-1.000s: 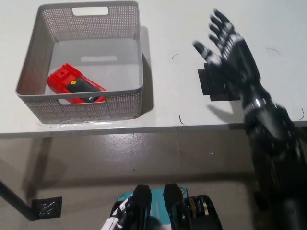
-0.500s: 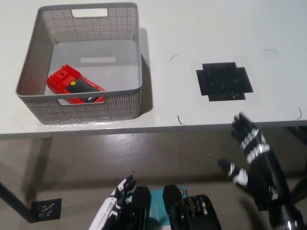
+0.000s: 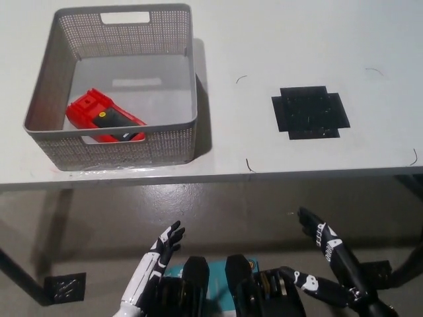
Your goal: Use the right hand to pick up a multimeter on the right side and put it into a container on the left side
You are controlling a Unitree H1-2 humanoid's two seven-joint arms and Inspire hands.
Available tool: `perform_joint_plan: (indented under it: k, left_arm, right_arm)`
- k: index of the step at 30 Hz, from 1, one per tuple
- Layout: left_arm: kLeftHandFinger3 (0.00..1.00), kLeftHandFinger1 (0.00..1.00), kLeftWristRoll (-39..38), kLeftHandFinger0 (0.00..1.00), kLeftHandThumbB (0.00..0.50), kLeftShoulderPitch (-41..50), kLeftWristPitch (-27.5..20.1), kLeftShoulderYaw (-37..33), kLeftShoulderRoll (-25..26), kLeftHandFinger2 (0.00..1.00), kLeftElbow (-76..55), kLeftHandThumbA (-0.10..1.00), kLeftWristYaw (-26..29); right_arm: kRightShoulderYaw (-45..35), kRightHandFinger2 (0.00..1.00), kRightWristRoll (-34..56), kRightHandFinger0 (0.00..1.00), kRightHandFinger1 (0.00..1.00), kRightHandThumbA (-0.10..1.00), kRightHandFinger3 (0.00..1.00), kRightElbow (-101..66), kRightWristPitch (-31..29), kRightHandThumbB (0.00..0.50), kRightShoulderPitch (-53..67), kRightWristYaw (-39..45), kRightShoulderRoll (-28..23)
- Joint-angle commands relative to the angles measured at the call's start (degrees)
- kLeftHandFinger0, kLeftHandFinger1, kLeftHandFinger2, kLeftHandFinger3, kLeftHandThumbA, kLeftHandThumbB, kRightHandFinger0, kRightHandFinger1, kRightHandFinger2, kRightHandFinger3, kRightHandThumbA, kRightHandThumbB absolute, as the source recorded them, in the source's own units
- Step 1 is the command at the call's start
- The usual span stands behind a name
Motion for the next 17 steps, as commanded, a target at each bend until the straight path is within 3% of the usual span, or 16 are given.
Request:
perform_joint_plan:
  k: [1, 5, 17]
  left_arm:
    - [1.00, 1.00, 0.8, 1.00, 0.244, -1.7, -2.4, 0.9, 0.0, 1.00, -0.2, 1.00, 1.2]
    - [1.00, 1.00, 0.9, 1.00, 0.244, -2.3, -2.4, 0.9, -0.2, 1.00, 0.0, 1.00, 1.4]
    - [1.00, 1.00, 0.7, 1.00, 0.249, -2.6, -2.4, 0.9, -0.1, 1.00, 0.1, 1.00, 0.8]
  right_arm:
    - [0.0, 1.00, -2.7, 1.00, 1.00, 1.00, 1.00, 3.9, -3.1, 0.374, -3.3, 0.5, -0.8]
    - [0.5, 1.00, -3.8, 1.00, 1.00, 1.00, 1.00, 6.6, 0.1, 0.310, -4.7, 1.1, -1.4]
    - [1.0, 1.00, -5.9, 1.00, 1.00, 1.00, 1.00, 7.4, 2.9, 0.252, -5.4, 1.0, -1.3]
